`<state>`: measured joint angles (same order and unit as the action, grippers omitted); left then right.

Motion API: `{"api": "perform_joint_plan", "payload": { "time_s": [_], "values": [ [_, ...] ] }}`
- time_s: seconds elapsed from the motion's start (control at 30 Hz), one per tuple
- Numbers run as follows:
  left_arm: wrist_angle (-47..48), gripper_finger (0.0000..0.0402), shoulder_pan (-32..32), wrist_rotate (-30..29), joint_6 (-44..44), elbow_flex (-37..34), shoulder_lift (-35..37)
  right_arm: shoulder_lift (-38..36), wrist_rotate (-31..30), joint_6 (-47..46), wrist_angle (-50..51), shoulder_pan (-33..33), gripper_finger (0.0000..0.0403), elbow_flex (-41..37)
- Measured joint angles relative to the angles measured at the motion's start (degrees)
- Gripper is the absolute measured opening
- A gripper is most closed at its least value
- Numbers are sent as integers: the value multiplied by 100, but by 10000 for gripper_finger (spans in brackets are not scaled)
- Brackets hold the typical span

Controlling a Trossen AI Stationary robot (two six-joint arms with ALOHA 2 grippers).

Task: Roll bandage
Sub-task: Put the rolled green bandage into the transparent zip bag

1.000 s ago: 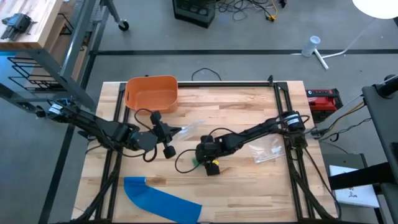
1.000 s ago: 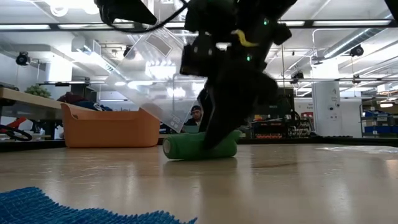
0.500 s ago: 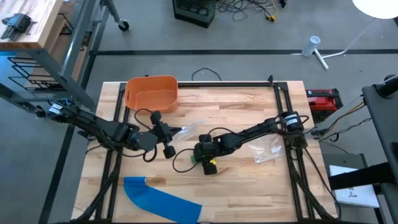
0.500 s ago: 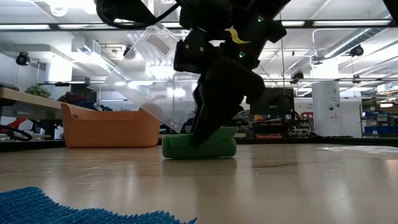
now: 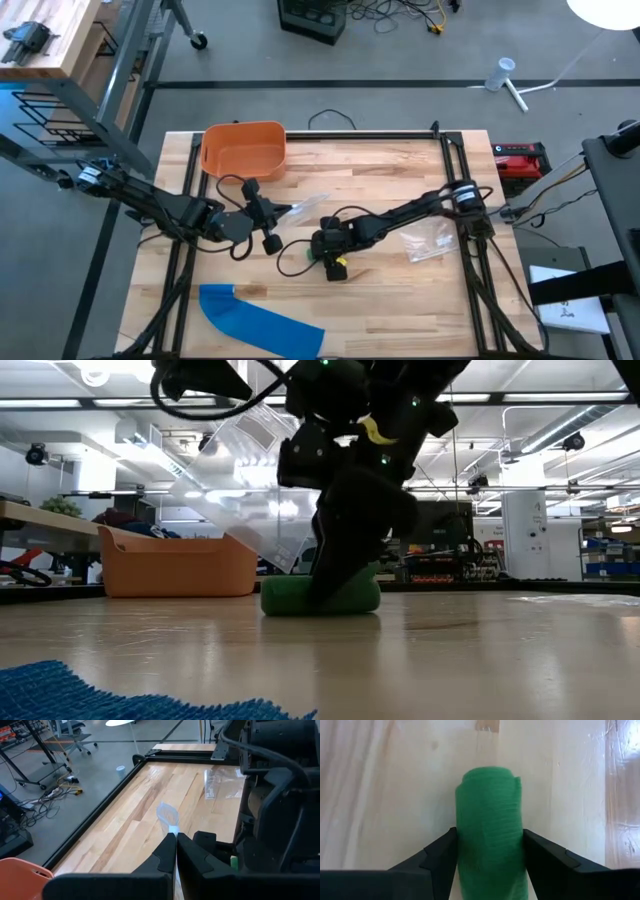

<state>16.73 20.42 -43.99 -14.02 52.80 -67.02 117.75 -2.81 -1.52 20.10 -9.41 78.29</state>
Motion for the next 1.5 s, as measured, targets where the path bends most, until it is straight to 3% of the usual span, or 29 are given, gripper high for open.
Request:
{"api": "perform_joint_plan", "payload": {
  "time_s": [0.17, 0.4, 0.6, 0.7, 0.83, 0.97, 1.07, 1.2, 1.5],
  "values": [
    [0, 0, 0, 0, 0, 0, 0, 13, -15, -2, -93, -9, 190, -5],
    [0, 0, -1, 0, 0, 0, 0, -41, -17, -2, -30, -11, 127, 46],
    [-2, 0, 0, 2, 74, 0, 0, -171, -132, -96, 1666, -121, 97, 677],
    [-5, 0, -2, 253, 365, 0, 0, -284, -753, -287, 2965, -317, 94, 1176],
    [-124, 0, 13, 1118, 933, 0, -140, -488, -1968, -442, 4246, -742, 98, 1836],
    [-579, 0, 46, 1523, 1674, 0, -504, -601, -3294, -313, 4809, -1252, 99, 2474],
    [-912, 0, 64, 1620, 2131, -1, -814, -605, -3834, 30, 4777, -1582, 95, 2861],
    [-1142, 0, 64, 1624, 2411, -2, -1041, -610, -4064, 181, 4830, -1805, 93, 3115],
    [-1239, 0, 79, 1804, 2426, 76, -1005, -592, -3991, -547, 5470, -1728, 96, 2952]
  ]
}}
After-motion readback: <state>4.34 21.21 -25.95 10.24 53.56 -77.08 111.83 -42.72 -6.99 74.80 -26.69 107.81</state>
